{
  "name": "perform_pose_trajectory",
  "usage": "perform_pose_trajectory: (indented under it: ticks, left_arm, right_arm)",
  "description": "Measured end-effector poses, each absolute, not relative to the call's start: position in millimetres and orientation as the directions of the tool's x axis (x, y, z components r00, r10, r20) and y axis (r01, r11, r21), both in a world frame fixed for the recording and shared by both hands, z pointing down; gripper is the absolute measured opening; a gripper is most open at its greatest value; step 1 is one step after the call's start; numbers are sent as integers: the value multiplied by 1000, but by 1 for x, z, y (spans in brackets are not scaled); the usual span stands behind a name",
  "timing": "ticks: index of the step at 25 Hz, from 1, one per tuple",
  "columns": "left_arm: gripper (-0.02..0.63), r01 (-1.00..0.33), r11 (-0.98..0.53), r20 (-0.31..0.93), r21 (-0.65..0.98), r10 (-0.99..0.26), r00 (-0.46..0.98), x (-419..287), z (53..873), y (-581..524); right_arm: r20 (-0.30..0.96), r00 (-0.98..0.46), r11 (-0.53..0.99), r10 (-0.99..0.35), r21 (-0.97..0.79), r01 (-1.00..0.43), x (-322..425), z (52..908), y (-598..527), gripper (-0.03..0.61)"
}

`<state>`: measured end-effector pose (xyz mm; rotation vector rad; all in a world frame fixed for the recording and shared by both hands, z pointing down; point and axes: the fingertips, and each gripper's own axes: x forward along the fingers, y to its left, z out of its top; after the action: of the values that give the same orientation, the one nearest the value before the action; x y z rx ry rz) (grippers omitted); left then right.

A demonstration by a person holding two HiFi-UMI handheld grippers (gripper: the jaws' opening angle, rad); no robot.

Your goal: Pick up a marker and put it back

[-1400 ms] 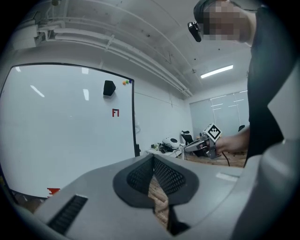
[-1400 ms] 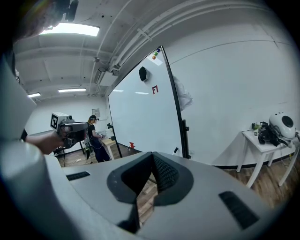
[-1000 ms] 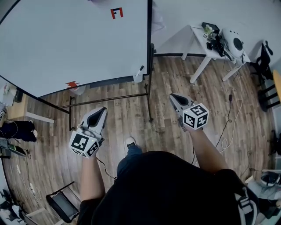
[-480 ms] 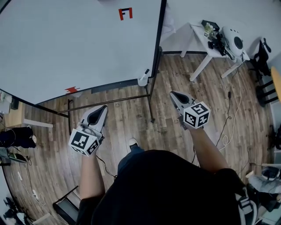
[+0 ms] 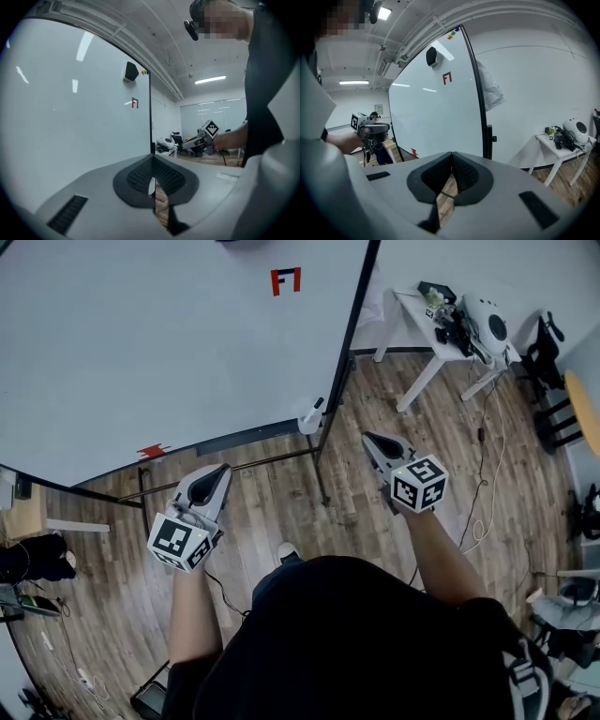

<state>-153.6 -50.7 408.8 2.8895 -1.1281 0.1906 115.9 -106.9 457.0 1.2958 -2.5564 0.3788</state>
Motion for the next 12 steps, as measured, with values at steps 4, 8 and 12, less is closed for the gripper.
perform_pose_trajectory:
  ticks: [4,8,12]
  left_arm:
    - [11,-651,-759,128,-10,-646,752,-167,411,-61]
    - [11,-625,-780,132,-1,-620,773,-184,418,-72]
    - [11,-605,-797,139,7,-598,789,-192,422,-83]
  right_arm:
    - [345,-548,553,-762,-95,-828,101,455,-114,-3]
    - [352,-523,539,-776,-61,-840,81,456,-122,-3]
    - [363,-510,530,-780,-50,-847,71,456,-126,-3]
